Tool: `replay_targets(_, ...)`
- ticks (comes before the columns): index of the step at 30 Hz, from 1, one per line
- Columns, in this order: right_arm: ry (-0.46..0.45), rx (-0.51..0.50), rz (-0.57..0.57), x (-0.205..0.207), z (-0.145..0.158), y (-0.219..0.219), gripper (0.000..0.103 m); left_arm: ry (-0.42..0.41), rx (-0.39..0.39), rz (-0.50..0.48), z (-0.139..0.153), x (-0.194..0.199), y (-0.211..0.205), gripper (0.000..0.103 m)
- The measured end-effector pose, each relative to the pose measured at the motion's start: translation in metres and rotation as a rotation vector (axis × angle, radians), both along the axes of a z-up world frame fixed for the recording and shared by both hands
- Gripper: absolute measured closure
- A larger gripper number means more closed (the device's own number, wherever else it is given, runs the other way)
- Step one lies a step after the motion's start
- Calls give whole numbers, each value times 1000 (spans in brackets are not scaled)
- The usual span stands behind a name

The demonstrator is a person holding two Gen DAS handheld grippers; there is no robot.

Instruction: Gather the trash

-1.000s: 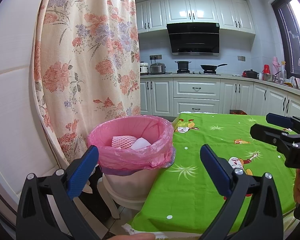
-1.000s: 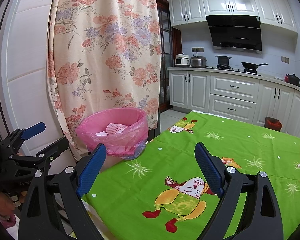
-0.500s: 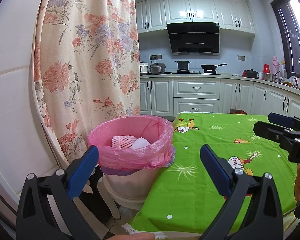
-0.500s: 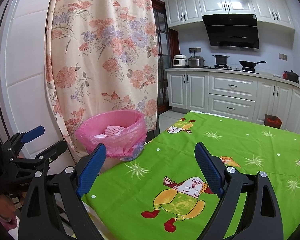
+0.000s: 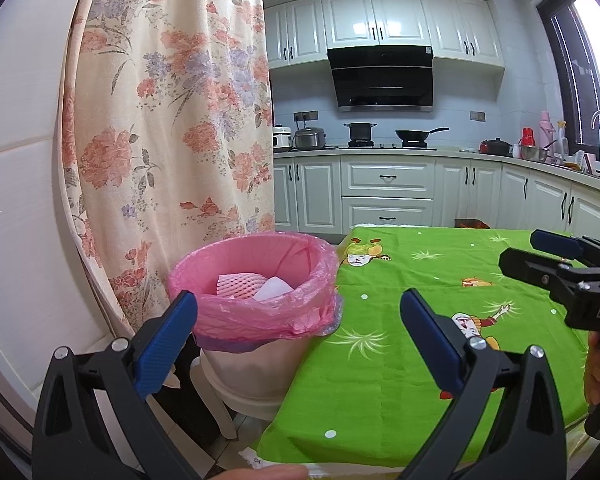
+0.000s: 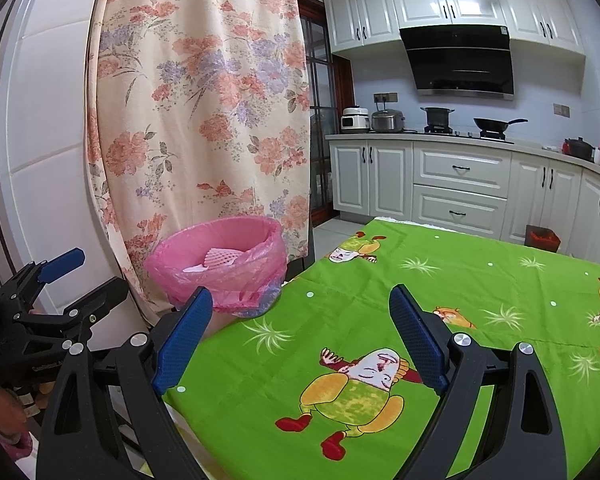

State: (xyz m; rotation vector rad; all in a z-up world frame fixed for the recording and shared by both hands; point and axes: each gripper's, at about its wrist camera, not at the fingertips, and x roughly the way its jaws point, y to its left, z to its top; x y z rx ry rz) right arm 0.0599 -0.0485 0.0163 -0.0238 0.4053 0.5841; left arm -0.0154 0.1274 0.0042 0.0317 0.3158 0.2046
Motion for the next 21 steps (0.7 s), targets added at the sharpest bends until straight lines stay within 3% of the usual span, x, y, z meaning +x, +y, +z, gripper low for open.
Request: replay_targets(21,1,-4,-5,-1,-2,-1,18,-15,-24,5,5,4,-2,5)
